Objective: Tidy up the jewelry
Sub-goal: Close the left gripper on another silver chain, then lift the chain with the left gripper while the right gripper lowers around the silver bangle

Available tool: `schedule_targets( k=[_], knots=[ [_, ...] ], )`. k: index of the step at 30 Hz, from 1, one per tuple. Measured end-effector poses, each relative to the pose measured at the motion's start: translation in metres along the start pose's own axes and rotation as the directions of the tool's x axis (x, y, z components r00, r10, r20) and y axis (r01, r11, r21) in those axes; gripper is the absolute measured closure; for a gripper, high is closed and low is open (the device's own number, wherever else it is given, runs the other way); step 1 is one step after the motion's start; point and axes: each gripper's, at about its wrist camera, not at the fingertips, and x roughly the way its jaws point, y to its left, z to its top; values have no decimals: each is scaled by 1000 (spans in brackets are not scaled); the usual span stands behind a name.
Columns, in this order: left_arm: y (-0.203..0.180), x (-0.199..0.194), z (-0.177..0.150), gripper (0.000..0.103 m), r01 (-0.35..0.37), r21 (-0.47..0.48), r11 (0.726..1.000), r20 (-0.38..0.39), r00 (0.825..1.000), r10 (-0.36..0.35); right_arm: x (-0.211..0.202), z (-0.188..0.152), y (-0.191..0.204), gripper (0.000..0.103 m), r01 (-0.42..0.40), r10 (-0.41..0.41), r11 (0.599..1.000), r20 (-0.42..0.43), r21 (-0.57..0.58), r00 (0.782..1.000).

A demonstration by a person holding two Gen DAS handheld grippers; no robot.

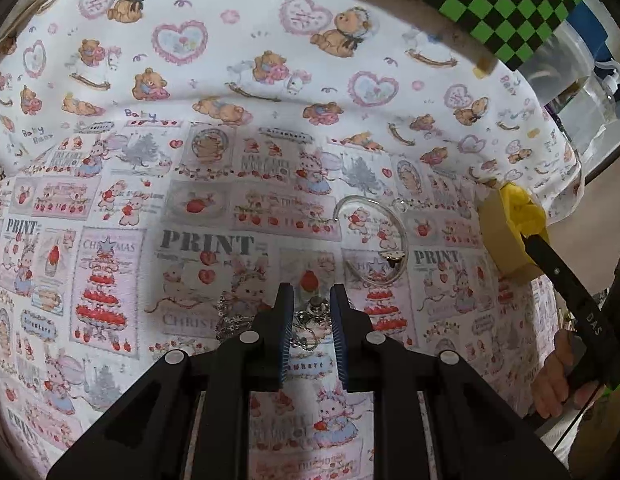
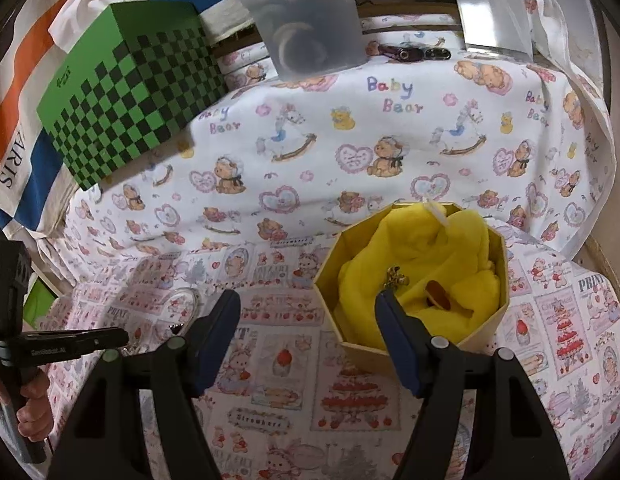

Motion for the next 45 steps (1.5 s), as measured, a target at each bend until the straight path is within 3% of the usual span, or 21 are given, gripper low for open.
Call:
schedule_targets(
  k=[1,3,12,13,15,16,17,20,24,25,28,31,34,38,45],
  knots=[
    [0,1,1,86,-5,0,1000,0,1000,5,0,0,0,35,1,-1,1000,-1,-2,1000],
    [1,2,1,97,5,6,1000,-6,1000,-5,1,0,1,35,1,-1,1000,-6,-3,1000],
    [1,-22,3,97,-12,6,1000,85,996,11,3,0,0,35,4,-4,1000,-13,-4,1000],
    [1,-26,3,97,-62,4,998,111,992,61,3,-1,1,35,6,-6,1000,-12,-9,1000],
    [-4,-37,1,97,-249,19,968,212,948,239,3,-1,5,35,9,-10,1000,-11,-20,1000],
    [-5,-40,1,97,-282,22,959,236,934,269,2,-1,7,35,9,-9,1000,-11,-29,1000],
    [-3,-41,2,97,-280,14,960,241,933,269,1,-2,9,35,5,-6,999,-8,-37,1000],
    [9,-44,6,97,-223,-16,975,221,950,221,-4,-2,17,35,-12,12,998,-4,-61,1000],
    [20,-44,8,97,-275,-40,961,254,927,276,-8,-4,31,35,-45,44,995,-12,-91,999],
    [24,-44,9,97,-275,-51,960,249,927,279,-8,-4,38,35,-54,52,994,-20,-99,998],
    [36,-40,10,97,-208,-96,973,210,952,224,-2,-8,54,35,-70,63,993,-74,-91,995],
    [39,-44,10,97,-230,-105,968,226,942,248,9,-15,71,35,-94,81,990,-119,-103,990],
    [48,-48,11,97,-230,-142,963,242,935,259,27,-14,87,36,-68,46,989,-172,-128,984],
    [57,-44,12,97,-257,-165,952,229,929,290,53,4,99,52,-48,23,993,-219,-108,975],
    [56,-47,11,97,-246,-166,955,229,932,280,99,11,113,58,39,-94,982,-296,-187,951]
  ],
)
